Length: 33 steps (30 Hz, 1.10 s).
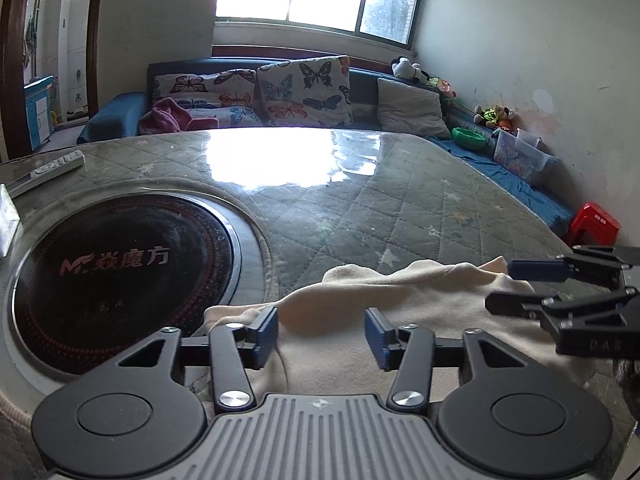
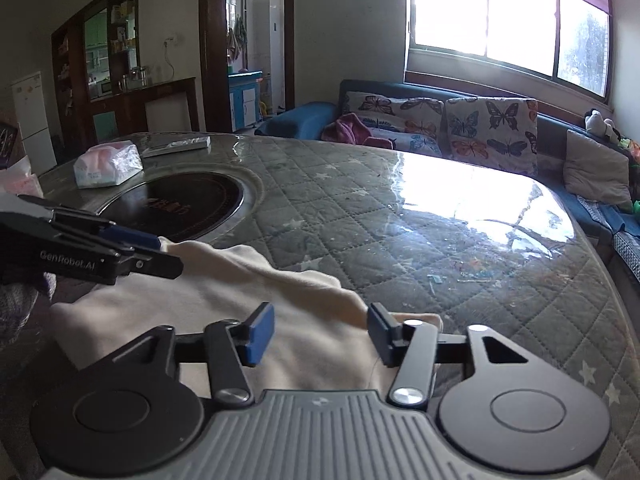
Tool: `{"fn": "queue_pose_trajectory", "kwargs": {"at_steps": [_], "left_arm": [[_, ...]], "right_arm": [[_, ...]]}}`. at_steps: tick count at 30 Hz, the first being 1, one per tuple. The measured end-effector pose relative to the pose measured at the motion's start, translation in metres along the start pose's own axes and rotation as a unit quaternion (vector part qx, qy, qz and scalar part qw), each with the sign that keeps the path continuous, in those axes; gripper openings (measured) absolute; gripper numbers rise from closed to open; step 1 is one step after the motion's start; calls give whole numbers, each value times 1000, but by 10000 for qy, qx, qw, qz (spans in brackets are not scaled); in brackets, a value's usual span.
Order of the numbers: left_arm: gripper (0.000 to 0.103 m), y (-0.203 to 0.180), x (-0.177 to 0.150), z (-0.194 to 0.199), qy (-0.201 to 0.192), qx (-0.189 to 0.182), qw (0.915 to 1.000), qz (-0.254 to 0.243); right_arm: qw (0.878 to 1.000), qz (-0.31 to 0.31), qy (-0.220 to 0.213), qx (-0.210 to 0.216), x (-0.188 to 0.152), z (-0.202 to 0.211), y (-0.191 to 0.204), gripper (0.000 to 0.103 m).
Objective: Fold clothes
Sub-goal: 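Open both grippers and move them to the folded sweatshirt's edge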
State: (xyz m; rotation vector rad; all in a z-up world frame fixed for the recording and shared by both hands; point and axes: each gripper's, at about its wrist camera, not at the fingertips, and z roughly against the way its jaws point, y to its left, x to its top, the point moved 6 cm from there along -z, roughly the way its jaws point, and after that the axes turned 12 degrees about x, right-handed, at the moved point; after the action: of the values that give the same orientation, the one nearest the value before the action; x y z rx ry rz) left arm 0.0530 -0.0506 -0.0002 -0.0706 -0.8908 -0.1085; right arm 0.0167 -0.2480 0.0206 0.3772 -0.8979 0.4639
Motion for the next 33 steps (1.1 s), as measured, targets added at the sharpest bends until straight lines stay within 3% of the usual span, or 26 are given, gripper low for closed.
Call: {"fn": "queue_pose_trajectory", "kwargs": {"at_steps": [4, 10, 13, 16, 19, 21, 26, 33], "left_arm": [[62, 0, -3, 9, -17, 31, 10000, 44], [73, 1, -11, 20, -52, 84, 9998, 144], [79, 2, -14, 26, -96, 116, 9997, 203], [86, 5, -16, 32, -163, 130, 9994, 271], [94, 9, -18, 41, -278, 136, 9989, 363], [103, 12, -18, 47, -389, 175, 9983, 398], [103, 23, -17, 60, -571, 282, 9967, 506], [103, 49, -17, 65, -512, 621, 9930, 863]], "right_arm": [[10000, 23, -22, 49, -8, 9, 12, 70], [9999, 53, -56, 65, -17, 18, 25, 79], [9999, 76, -85, 52, -19, 22, 30, 89], [9999, 109, -87, 78, -23, 24, 38, 90], [9997, 199, -94, 140, -25, 26, 46, 101], [9994, 260, -127, 184, -24, 27, 51, 103], [9985, 411, -209, 293, -22, 30, 64, 103], [9961, 685, -256, 494, -18, 31, 85, 103]]}}
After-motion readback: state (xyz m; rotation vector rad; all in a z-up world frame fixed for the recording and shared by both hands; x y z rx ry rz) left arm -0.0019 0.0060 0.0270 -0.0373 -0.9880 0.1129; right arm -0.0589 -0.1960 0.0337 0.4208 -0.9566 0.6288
